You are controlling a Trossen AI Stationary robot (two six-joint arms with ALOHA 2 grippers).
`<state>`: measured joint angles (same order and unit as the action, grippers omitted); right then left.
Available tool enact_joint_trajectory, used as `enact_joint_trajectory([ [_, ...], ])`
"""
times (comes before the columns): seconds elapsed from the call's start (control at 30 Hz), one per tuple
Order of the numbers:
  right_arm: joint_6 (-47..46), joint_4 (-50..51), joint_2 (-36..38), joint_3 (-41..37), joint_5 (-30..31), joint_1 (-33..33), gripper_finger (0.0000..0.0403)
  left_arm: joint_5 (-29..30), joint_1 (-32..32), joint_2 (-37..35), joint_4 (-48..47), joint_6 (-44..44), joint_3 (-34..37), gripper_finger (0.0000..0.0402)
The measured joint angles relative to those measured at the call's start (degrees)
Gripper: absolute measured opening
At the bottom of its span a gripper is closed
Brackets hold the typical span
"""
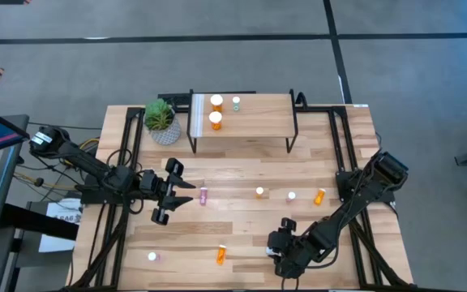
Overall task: Pick and place medicine bottles onto shelf by color
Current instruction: Put the blue pill bottle on the shelf aligned with the other blue pill bottle
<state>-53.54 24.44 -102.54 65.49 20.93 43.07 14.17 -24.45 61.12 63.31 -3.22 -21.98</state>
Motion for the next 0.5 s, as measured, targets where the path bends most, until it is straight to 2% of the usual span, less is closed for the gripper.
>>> enact_joint_trajectory([
  [0.5, 0.00, -1.30, -3.69, -0.01, -1.20, -0.42, 0.0222, -0.04, -0.02, 0.00, 0.12, 0.04, 0.00, 0.0139],
])
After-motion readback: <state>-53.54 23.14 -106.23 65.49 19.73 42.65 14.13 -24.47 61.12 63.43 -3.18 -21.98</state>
